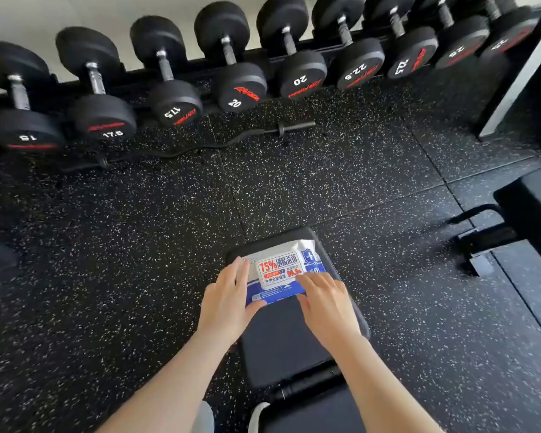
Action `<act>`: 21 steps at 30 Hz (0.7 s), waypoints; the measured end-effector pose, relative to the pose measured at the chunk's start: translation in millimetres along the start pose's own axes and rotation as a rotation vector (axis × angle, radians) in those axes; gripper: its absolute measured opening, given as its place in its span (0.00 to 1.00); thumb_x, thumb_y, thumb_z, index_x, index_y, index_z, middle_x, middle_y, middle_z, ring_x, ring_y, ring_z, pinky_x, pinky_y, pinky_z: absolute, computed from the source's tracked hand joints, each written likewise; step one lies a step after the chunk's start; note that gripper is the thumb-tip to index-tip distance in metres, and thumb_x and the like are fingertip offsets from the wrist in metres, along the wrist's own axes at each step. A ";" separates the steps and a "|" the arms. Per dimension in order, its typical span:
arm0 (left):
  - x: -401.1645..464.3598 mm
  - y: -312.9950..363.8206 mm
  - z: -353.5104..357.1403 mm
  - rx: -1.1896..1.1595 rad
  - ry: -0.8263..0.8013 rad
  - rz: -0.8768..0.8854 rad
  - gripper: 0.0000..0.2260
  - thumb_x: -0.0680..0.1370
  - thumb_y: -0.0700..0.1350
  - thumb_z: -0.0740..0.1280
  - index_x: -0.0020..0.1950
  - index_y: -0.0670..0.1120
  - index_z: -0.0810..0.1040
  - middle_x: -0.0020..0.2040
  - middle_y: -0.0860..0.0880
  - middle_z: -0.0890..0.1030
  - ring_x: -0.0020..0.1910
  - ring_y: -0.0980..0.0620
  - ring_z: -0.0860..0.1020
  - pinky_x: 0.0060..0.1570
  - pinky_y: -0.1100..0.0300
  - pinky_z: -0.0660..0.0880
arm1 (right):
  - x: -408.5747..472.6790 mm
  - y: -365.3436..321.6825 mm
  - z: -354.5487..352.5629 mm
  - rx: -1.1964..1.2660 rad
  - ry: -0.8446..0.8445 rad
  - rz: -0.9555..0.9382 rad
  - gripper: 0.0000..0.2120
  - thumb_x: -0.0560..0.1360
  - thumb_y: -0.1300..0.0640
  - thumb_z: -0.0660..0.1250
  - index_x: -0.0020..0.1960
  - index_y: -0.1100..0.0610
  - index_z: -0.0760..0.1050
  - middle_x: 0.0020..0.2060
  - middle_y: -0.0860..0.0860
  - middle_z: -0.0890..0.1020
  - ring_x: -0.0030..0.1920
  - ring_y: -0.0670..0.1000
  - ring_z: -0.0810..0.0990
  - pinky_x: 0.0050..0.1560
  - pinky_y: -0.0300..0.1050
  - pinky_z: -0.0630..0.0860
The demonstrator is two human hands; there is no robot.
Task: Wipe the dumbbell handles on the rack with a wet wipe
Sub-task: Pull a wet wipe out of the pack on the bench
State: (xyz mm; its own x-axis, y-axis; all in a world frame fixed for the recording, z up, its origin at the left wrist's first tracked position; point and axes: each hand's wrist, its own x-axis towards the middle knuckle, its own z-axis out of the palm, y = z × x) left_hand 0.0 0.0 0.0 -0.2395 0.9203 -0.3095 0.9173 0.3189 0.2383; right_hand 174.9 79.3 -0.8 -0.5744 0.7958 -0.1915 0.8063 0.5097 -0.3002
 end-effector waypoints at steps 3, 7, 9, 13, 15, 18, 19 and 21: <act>9.6 -4.8 14.9 0.011 -0.014 -0.025 0.37 0.76 0.62 0.62 0.77 0.45 0.51 0.77 0.49 0.55 0.72 0.51 0.61 0.61 0.56 0.69 | 14.8 1.7 16.8 -0.092 0.036 -0.115 0.23 0.60 0.59 0.79 0.53 0.55 0.79 0.48 0.51 0.82 0.48 0.54 0.81 0.43 0.49 0.78; 13.2 -9.7 34.3 -0.030 0.024 -0.013 0.38 0.75 0.60 0.66 0.76 0.44 0.54 0.75 0.49 0.58 0.69 0.51 0.67 0.57 0.56 0.72 | 31.6 1.5 26.6 -0.202 0.047 -0.196 0.30 0.56 0.57 0.80 0.57 0.55 0.78 0.53 0.53 0.81 0.54 0.55 0.80 0.49 0.49 0.78; 14.3 -11.5 39.5 -0.042 0.051 -0.014 0.37 0.74 0.59 0.68 0.76 0.44 0.55 0.75 0.49 0.59 0.68 0.50 0.67 0.56 0.55 0.73 | 38.9 2.0 28.5 -0.250 0.033 -0.245 0.32 0.55 0.56 0.81 0.58 0.56 0.78 0.54 0.53 0.81 0.55 0.55 0.80 0.50 0.51 0.78; 15.0 -13.1 45.9 -0.044 0.064 -0.014 0.37 0.74 0.58 0.69 0.75 0.45 0.57 0.75 0.48 0.59 0.68 0.50 0.67 0.58 0.55 0.73 | 50.4 3.6 32.1 -0.293 -0.017 -0.311 0.32 0.55 0.54 0.82 0.58 0.56 0.78 0.56 0.54 0.80 0.57 0.55 0.79 0.53 0.53 0.77; 16.0 -14.5 46.8 -0.050 0.076 -0.007 0.36 0.73 0.57 0.70 0.74 0.44 0.60 0.74 0.47 0.61 0.67 0.49 0.68 0.56 0.54 0.74 | 53.3 6.9 31.9 -0.298 -0.007 -0.345 0.30 0.58 0.54 0.81 0.58 0.56 0.78 0.56 0.53 0.80 0.57 0.55 0.79 0.54 0.53 0.76; 17.6 -16.6 49.6 -0.053 0.083 0.004 0.35 0.70 0.56 0.73 0.72 0.44 0.64 0.72 0.47 0.65 0.65 0.48 0.71 0.53 0.53 0.76 | 54.0 14.3 32.8 -0.270 0.013 -0.388 0.26 0.60 0.55 0.80 0.57 0.55 0.78 0.54 0.52 0.81 0.56 0.53 0.80 0.52 0.52 0.77; 17.6 -17.0 50.8 -0.058 0.088 0.003 0.35 0.70 0.56 0.73 0.71 0.44 0.65 0.71 0.47 0.66 0.64 0.48 0.71 0.51 0.53 0.76 | 53.9 15.3 31.7 -0.267 0.005 -0.397 0.26 0.60 0.57 0.80 0.57 0.55 0.78 0.54 0.52 0.81 0.55 0.53 0.80 0.51 0.52 0.78; 16.9 -19.2 53.4 -0.051 0.110 0.007 0.35 0.69 0.56 0.74 0.70 0.43 0.66 0.70 0.47 0.67 0.63 0.47 0.72 0.48 0.53 0.77 | 54.4 16.4 30.6 -0.247 0.014 -0.428 0.27 0.58 0.63 0.79 0.56 0.57 0.78 0.52 0.52 0.82 0.52 0.55 0.80 0.48 0.50 0.79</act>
State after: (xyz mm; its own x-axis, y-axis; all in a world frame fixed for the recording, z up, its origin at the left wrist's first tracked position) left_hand -4.7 -2.7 -59.0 -0.2688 0.9410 -0.2055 0.9025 0.3206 0.2876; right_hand 152.5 120.9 -44.7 -0.8606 0.5018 -0.0865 0.5090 0.8525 -0.1188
